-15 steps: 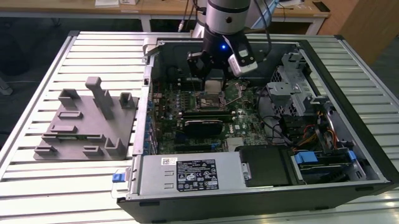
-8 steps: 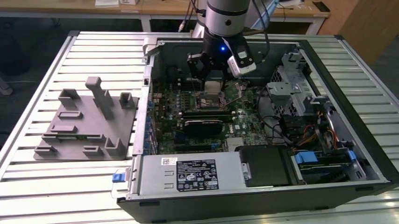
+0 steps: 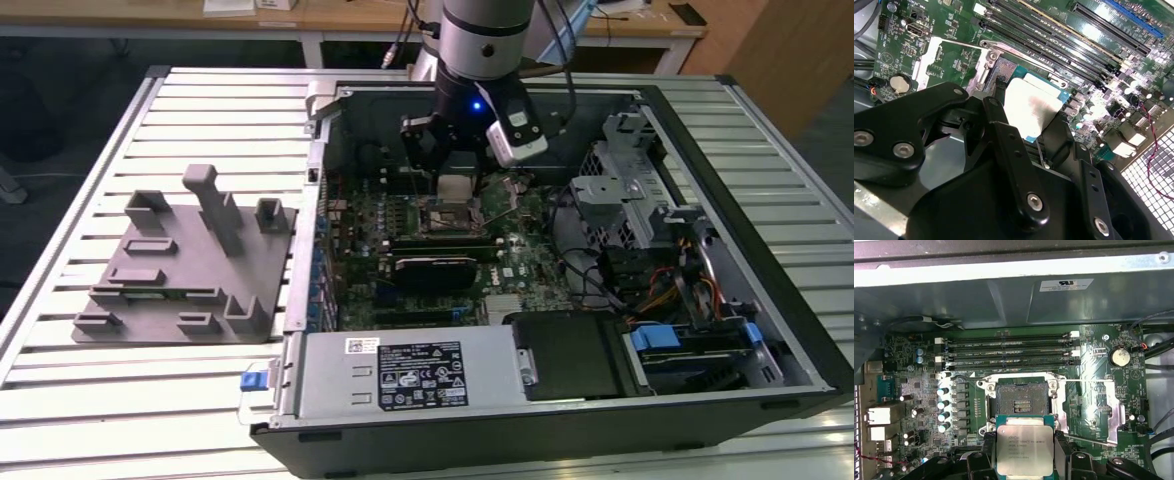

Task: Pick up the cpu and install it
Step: 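Place the cpu into insertion slot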

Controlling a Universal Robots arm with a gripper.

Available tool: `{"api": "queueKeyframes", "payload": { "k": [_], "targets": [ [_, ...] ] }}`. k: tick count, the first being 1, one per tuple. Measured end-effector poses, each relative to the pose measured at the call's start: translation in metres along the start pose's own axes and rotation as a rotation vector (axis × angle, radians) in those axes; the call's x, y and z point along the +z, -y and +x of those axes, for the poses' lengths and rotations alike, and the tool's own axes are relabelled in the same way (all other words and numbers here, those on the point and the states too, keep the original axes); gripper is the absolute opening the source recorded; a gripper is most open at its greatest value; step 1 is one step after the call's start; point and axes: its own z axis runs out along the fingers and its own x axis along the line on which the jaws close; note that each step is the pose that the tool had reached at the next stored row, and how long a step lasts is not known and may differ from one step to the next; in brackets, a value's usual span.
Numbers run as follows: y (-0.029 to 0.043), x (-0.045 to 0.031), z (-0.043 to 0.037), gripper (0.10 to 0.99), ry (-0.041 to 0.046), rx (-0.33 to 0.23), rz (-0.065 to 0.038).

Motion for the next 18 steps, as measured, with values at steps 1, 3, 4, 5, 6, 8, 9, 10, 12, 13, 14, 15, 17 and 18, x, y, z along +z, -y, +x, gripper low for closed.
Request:
{"api": "queueKeyframes", "payload": {
  "k": [1,3,4,5,6,8,9,10,12,13,14,15,17,18],
  "targets": [
    [0.0000,0.0000,0.0000,0.541,0.0000,0.000,0.000],
    [0.0000,0.0000,0.0000,0.541,0.0000,0.000,0.000],
    [0.0000,0.0000,0.0000,0.541,0.0000,0.000,0.000],
    [0.0000,0.0001,0.0000,0.541,0.0000,0.000,0.000],
    [0.0000,0.0000,0.0000,0.541,0.0000,0.000,0.000],
    [0.0000,0.0001,0.0000,0.541,-0.0001,0.000,0.000],
    [0.0000,0.0001,0.0000,0.541,0.0000,0.000,0.000],
    [0.0000,0.0001,0.0000,0.541,0.0000,0.003,0.000],
    [0.0000,0.0002,-0.0001,0.541,0.0008,0.024,-0.001],
    [0.0000,0.0002,0.0000,0.541,0.0013,0.037,-0.001],
    [0.0000,0.0003,0.0000,0.541,0.0017,0.052,-0.001],
    [0.0000,0.0003,0.0000,0.541,0.0023,0.067,-0.002],
    [0.0000,0.0003,0.0000,0.541,0.0033,0.096,-0.002],
    [0.0000,0.0004,0.0000,0.541,0.0038,0.110,-0.003]
  ]
}}
